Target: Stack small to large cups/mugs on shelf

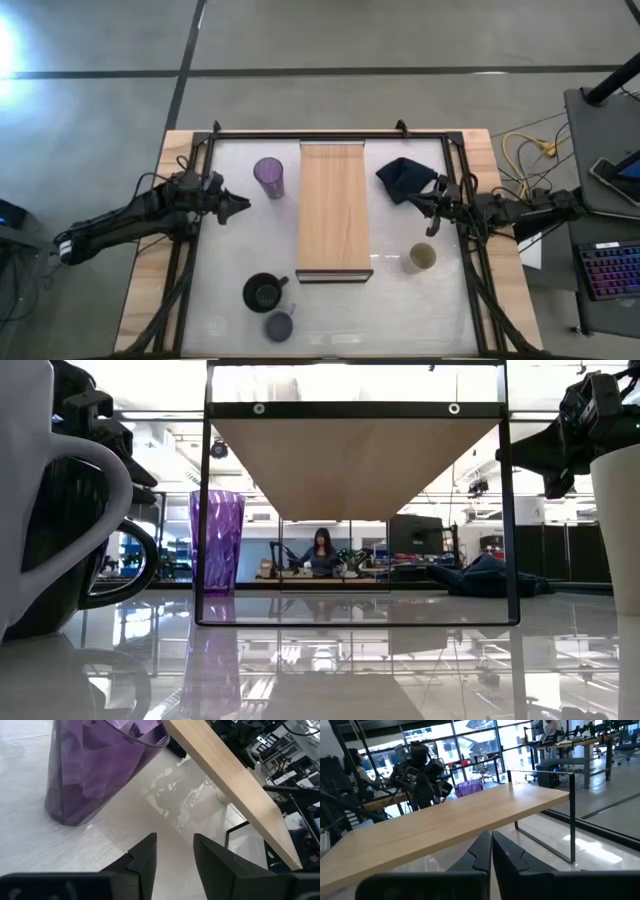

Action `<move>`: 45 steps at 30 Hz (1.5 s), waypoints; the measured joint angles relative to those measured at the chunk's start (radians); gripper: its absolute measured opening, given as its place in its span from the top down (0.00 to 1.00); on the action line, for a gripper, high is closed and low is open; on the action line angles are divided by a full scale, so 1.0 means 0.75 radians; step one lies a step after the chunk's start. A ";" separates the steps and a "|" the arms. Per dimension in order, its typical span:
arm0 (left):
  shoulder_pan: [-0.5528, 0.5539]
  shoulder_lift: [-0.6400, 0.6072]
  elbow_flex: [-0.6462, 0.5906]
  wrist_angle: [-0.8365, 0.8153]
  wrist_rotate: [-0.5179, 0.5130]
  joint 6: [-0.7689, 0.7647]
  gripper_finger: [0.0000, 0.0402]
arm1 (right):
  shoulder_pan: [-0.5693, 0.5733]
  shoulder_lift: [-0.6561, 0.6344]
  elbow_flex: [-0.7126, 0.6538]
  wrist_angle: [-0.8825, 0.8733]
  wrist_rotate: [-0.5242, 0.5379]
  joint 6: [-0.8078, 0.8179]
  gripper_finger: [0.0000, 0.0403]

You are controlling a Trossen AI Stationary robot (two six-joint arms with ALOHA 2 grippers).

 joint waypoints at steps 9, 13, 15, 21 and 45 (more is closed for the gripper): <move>-0.001 0.000 0.000 0.000 0.000 0.000 0.71 | 0.000 0.000 0.000 0.000 0.000 0.000 0.98; -0.001 0.000 0.000 -0.001 0.000 0.000 0.71 | 0.000 0.000 0.000 0.000 0.000 0.000 0.98; -0.001 0.000 0.000 0.000 0.000 0.000 0.71 | 0.000 0.000 0.000 0.000 0.000 0.000 0.98; -0.001 0.000 0.000 0.000 0.000 0.000 0.71 | 0.000 0.000 0.000 0.006 0.000 0.000 0.98; 0.000 0.019 0.000 0.180 -0.032 -0.229 0.71 | 0.000 0.257 0.001 1.333 0.005 0.203 0.98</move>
